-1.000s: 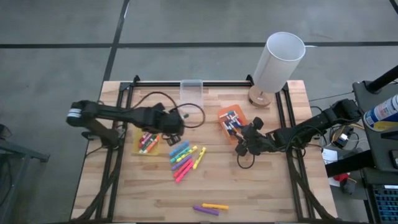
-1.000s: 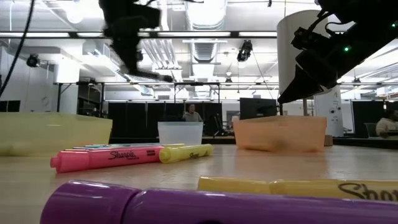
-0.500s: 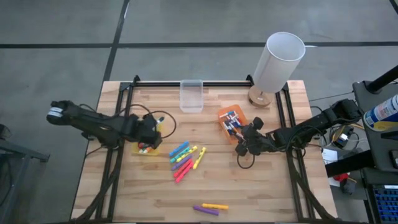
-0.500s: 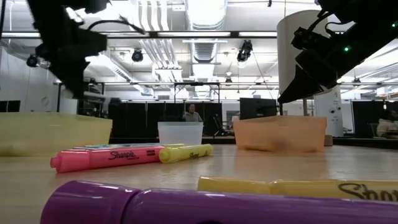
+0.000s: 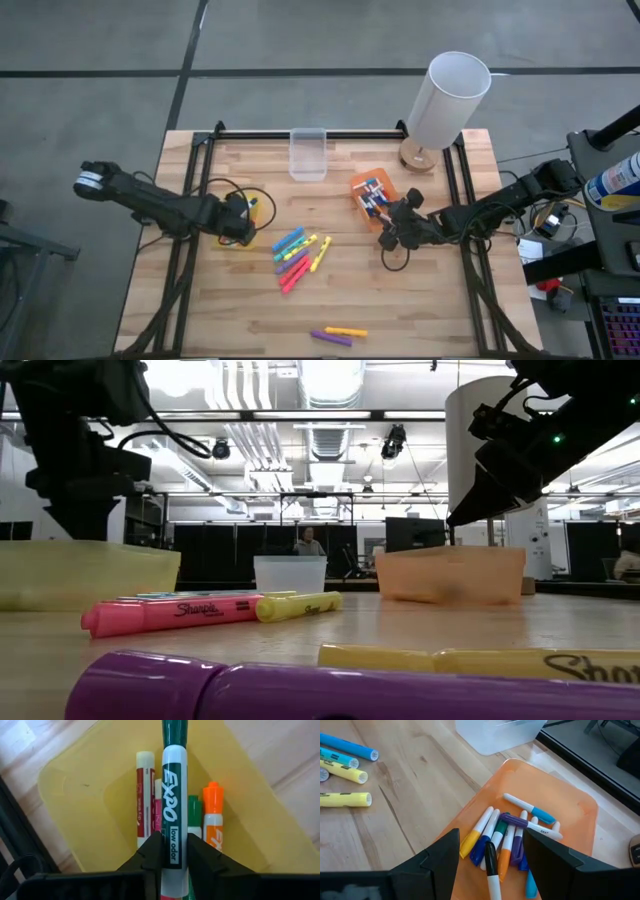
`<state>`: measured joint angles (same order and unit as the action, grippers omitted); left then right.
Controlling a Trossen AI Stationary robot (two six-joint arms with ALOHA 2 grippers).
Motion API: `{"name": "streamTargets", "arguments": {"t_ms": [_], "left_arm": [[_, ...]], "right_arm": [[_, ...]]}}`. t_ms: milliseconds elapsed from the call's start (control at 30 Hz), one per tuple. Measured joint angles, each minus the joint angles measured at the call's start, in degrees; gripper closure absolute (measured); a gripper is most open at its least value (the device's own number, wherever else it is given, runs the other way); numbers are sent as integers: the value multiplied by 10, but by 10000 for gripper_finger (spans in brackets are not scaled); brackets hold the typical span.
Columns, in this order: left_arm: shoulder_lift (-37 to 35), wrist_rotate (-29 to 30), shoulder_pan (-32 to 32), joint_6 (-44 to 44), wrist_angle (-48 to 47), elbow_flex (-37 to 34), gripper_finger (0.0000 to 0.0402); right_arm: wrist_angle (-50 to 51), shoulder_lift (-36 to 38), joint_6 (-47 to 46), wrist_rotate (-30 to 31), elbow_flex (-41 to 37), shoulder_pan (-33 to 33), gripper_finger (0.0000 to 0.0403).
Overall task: Pick & Place Markers
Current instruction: Put the big dark green marker into the yellow bin, then put the purple highlighter into the transparent bin
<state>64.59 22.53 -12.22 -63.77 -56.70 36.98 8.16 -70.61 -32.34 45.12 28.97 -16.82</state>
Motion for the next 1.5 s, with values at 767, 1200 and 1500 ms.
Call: {"name": "streamTargets", "arguments": {"t_ms": [767, 1200, 1500], "left_arm": [[-16, 85, -41, 149, -26, 163, 287], [-135, 226, -183, 284, 160, 154, 401], [-245, 227, -272, 451, 408, 16, 401]], "right_arm": [[-2, 0, 0, 0, -1, 0, 193], [-1, 0, 0, 0, -2, 0, 193], [-1, 0, -1, 0, -2, 0, 193]]}}
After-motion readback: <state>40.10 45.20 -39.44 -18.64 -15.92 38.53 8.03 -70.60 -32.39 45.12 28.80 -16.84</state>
